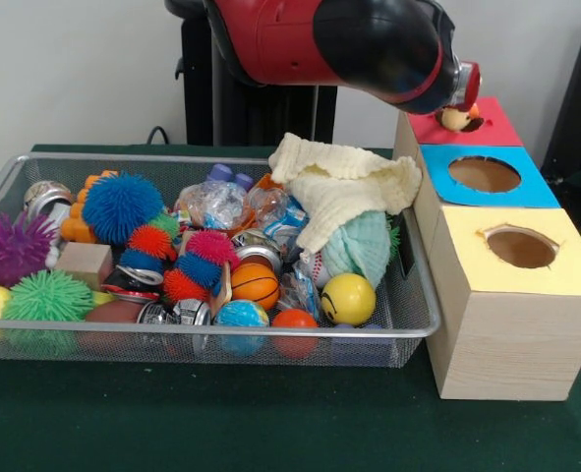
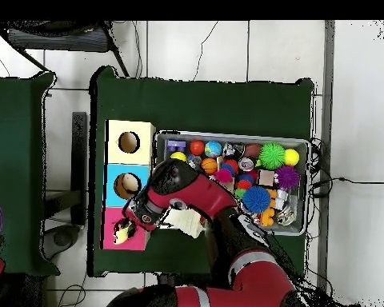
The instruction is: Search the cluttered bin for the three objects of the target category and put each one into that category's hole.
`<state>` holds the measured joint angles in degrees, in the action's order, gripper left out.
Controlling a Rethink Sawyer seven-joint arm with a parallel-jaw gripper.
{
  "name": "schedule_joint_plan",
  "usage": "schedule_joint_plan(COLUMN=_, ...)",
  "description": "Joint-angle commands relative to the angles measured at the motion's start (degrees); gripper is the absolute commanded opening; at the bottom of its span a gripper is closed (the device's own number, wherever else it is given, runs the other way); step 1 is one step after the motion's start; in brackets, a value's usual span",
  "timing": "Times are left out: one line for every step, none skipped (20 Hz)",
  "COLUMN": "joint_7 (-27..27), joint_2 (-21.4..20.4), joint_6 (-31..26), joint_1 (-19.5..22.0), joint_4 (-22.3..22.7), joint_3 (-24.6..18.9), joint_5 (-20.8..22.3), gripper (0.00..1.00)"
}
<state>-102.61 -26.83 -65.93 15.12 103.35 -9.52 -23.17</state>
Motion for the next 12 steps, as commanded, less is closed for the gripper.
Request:
schedule_joint_plan(joint_7=-9.3, joint_2=1.4, joint_6=2.7, joint_1=-0.3, joint_4=-6.3, joint_3=0.6, joint_5=2.0, gripper=0.0)
schedule_joint_plan(joint_7=-9.1, joint_2=1.5, joint_6=2.3, joint_1=-0.3, joint_4=-6.5, joint_3=0.7, joint_5=2.0, gripper=1.0)
schedule_joint_plan(joint_7=-9.3, joint_2=1.7, joint_6=1.6, joint_1=-0.3, joint_4=-6.7, joint_3=0.7, joint_5=2.2, gripper=1.0)
schedule_joint_plan(joint_7=-9.4, joint_2=1.8, joint_6=0.9, joint_1=-0.4, joint_4=-6.9, joint_3=0.7, joint_5=2.4, gripper=1.0)
schedule_joint_plan(joint_7=-9.5, joint_2=1.9, joint_6=0.2, joint_1=-0.4, joint_4=-7.1, joint_3=0.7, joint_5=2.5, gripper=1.0)
schedule_joint_plan(joint_7=-9.8, joint_2=2.1, joint_6=-0.6, joint_1=-0.4, joint_4=-7.3, joint_3=0.7, joint_5=2.5, gripper=1.0)
schedule_joint_plan(joint_7=-10.3, joint_2=2.4, joint_6=-1.4, joint_1=-0.4, joint_4=-7.6, joint_3=0.7, joint_5=2.4, gripper=1.0)
schedule_joint_plan(joint_7=-10.5, joint_2=2.8, joint_6=-2.1, joint_1=-0.5, joint_4=-8.3, joint_3=0.7, joint_5=2.6, gripper=1.0)
schedule_joint_plan(joint_7=-11.4, joint_2=3.1, joint_6=-3.8, joint_1=-0.7, joint_4=-9.2, joint_3=1.0, joint_5=3.0, gripper=1.0)
schedule_joint_plan(joint_7=-11.9, joint_2=3.4, joint_6=-4.6, joint_1=-0.7, joint_4=-9.6, joint_3=1.1, joint_5=3.1, gripper=1.0)
schedule_joint_plan(joint_7=-12.2, joint_2=3.5, joint_6=-4.7, joint_1=-0.9, joint_4=-9.7, joint_3=1.2, joint_5=3.1, gripper=1.0)
schedule_joint_plan(joint_7=-12.7, joint_2=3.6, joint_6=-5.4, joint_1=-0.9, joint_4=-10.0, joint_3=1.3, joint_5=3.1, gripper=1.0)
